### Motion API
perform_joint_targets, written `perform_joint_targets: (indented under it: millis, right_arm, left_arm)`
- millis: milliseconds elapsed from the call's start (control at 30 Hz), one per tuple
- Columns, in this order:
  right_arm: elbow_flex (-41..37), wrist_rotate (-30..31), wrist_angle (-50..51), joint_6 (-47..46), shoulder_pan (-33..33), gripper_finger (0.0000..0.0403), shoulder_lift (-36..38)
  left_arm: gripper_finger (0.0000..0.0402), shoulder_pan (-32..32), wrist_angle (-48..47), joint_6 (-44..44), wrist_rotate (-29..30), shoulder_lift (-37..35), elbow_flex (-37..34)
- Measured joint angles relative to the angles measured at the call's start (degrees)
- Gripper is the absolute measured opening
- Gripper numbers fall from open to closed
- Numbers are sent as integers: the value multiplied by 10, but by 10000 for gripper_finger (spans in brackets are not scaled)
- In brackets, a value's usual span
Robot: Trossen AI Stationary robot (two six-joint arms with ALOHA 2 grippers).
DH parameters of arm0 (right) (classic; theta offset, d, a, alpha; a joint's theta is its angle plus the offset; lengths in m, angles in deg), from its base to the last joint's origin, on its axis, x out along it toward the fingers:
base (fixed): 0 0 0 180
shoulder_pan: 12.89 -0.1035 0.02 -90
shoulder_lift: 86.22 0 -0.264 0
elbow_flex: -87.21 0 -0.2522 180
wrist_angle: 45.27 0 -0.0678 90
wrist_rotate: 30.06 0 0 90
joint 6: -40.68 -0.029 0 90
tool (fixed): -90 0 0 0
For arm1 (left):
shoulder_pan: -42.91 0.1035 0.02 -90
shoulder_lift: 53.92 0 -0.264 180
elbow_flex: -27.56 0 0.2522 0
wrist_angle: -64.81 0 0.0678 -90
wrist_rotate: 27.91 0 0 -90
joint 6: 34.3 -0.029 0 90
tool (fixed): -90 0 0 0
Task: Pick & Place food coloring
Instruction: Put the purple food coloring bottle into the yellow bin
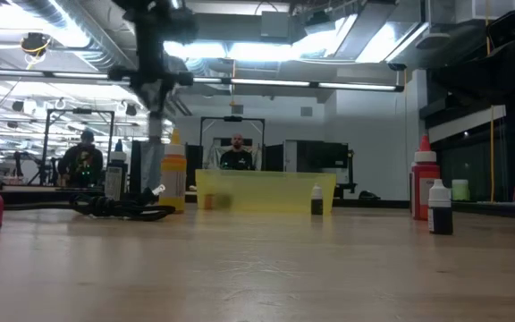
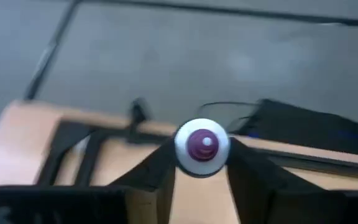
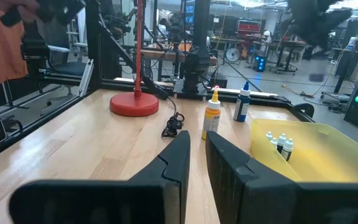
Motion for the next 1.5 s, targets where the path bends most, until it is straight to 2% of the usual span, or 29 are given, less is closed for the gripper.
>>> perform_joint_targets:
  millis: [233,500,667,833,1200,1333,1500]
  right_arm:
    - [0,0,0,0,0,56,0]
    - [0,0,0,0,0,56,0]
    - [0,0,0,0,0,56,0]
    - [0,0,0,0,0,56,0]
    - [0,0,0,0,0,56,0]
    - [0,0,0,0,0,56,0]
    - [0,0,0,0,0,56,0]
  left_arm:
    - [117,-20,50,-125,-88,25,65]
    - [120,-47,59,-212,-194,90,137]
    - [116,-69,59,-247,-229,129,168]
    - [120,-88,50,-277,-251,156,170]
    - [120,-107,34,-316,-250,190,169]
    - [117,-109,90,-313,-262,179,116]
    - [120,-109,104,-313,-256,172,72]
